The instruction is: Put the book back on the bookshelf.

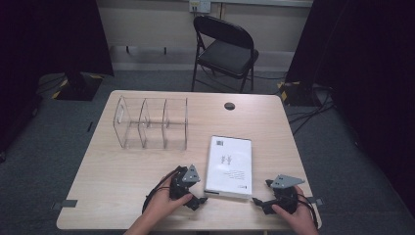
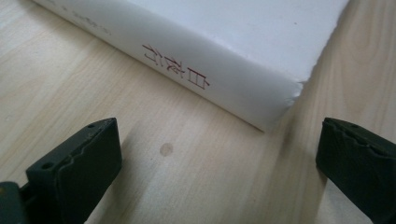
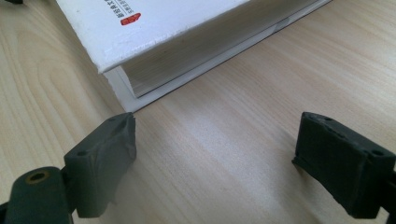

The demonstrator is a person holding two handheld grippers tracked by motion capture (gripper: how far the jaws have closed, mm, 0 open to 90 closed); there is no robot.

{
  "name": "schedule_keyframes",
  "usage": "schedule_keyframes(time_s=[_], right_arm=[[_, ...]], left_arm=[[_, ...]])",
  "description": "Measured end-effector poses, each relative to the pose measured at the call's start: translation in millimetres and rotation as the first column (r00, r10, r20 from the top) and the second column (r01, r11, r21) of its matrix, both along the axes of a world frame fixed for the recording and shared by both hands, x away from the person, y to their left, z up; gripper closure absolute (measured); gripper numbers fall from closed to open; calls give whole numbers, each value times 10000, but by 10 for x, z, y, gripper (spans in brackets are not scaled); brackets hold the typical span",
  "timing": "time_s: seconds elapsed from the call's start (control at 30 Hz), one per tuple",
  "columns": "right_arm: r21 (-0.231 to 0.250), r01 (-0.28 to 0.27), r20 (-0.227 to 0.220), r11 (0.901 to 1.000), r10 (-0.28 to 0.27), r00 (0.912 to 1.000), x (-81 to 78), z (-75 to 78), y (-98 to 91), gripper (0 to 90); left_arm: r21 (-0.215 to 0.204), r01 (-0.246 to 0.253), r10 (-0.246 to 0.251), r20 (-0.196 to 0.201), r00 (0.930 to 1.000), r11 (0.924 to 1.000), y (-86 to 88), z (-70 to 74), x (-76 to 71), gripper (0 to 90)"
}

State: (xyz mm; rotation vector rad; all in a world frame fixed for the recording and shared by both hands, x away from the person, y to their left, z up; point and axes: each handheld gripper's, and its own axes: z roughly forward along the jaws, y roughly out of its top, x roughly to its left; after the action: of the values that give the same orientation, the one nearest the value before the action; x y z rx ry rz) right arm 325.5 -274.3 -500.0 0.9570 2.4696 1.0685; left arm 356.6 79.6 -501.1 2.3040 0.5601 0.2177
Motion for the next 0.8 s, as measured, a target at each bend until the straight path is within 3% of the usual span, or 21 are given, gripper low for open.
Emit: schedule_keyframes(time_s=[0.4, 0.47, 0.5, 0.57, 0.6, 0.67, 0.7, 0.8], right_arm=[[17, -315, 6, 9995, 315, 9995, 0, -1, 56, 115], [3, -354, 7, 9994, 354, 9994, -9, 0, 77, 122], [44, -360, 12, 9993, 360, 9994, -18, 1, 102, 138], [9, -392, 4, 9992, 392, 9992, -23, 9, 120, 159], [3, -448, 6, 9990, 448, 9990, -41, 23, 174, 234], [91, -595, 53, 9982, 594, 9982, -47, 29, 224, 310], [128, -654, 78, 9978, 653, 9978, -48, 32, 256, 345], [235, -870, 141, 9959, 867, 9961, -52, 26, 365, 396]], left_arm=[[47, -35, 35, 15, 10000, 10000, -3, 2, -1, 0], [59, -263, 263, 57, 9996, 9996, -24, 0, -11, 0], [-251, -544, 543, -40, 9985, 9982, -47, -13, -29, 0], [-56, -488, 488, -12, 9988, 9988, -41, -4, -25, 0], [106, -497, 497, 32, 9988, 9987, -52, 5, -28, 0], [-51, -389, 389, -14, 9992, 9992, -79, -1, -43, 0], [45, -275, 275, 111, 9996, 9996, -85, 0, -42, 0], [81, -317, 318, -77, 9995, 9995, -106, 11, -46, 2]])
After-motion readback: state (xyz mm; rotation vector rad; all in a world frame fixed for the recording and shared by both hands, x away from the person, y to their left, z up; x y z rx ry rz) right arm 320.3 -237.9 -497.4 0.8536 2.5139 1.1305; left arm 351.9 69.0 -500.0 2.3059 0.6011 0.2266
